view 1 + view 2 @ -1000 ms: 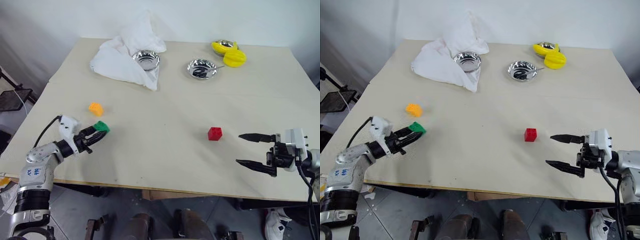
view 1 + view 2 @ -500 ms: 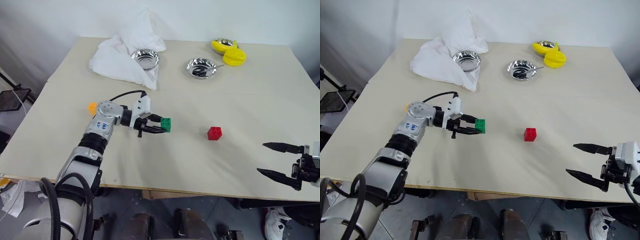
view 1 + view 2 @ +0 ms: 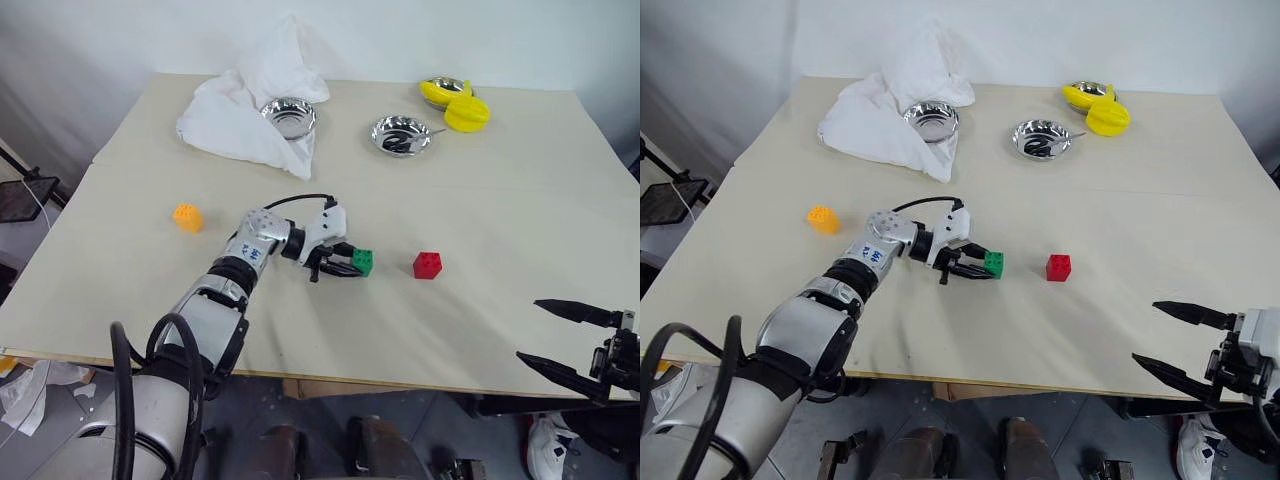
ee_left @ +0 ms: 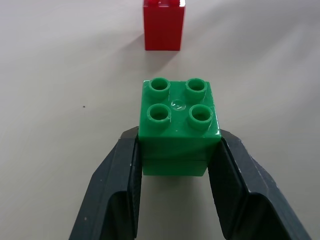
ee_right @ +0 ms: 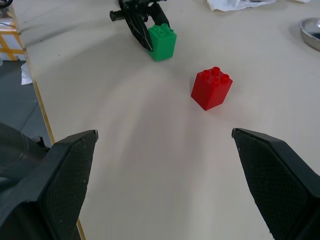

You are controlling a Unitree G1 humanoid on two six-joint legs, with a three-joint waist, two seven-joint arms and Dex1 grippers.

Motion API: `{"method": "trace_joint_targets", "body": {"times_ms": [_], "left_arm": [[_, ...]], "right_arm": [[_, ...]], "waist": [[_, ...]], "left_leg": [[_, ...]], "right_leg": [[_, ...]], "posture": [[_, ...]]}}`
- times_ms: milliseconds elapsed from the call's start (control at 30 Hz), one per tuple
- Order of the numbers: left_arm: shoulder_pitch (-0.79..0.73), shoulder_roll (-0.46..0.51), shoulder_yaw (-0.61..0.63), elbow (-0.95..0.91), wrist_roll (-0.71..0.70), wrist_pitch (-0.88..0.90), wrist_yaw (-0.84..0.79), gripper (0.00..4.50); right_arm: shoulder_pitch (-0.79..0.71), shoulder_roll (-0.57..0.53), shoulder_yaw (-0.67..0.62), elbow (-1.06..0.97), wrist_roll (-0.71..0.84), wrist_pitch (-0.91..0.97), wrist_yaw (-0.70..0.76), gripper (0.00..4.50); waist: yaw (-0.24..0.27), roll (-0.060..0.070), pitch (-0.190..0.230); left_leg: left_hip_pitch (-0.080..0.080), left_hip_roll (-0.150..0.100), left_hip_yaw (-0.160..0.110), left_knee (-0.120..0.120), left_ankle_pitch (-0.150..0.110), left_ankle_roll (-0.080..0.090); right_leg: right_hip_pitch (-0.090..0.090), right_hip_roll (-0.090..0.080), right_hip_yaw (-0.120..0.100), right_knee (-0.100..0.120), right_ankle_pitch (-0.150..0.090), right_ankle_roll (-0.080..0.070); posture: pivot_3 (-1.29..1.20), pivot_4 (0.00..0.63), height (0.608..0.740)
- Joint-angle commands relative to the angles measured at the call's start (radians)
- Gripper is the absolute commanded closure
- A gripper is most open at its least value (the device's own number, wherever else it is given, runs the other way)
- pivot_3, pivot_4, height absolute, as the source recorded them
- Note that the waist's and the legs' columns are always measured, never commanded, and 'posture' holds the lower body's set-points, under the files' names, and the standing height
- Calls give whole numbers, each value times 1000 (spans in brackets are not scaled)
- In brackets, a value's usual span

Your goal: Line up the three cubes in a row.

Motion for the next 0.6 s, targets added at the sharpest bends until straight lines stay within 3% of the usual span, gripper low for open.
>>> {"method": "trace_joint_targets", "body": {"times_ms": [33,567,600], "left_arm": [[-30,-3,20,12,17,-9,13,3012],[-20,32,73,38,45,-34,-4,3012],[-20,32,80,38,41,-38,-1,2294]], "right_arm": [[12,9,-34,-39,23,2,-15,0],[2,7,-23,-30,22,0,-15,0],[0,7,-22,-28,21,0,-14,0]], "waist": [[0,0,0],[0,0,0],[0,0,0]], "left_leg": [[0,0,0,0,0,0],[0,0,0,0,0,0],[0,0,0,0,0,0]], "right_leg": [[0,0,0,0,0,0],[0,0,0,1,0,0],[0,0,0,1,0,0]], "posture": [[0,150,740],[0,150,740],[0,150,740]]}}
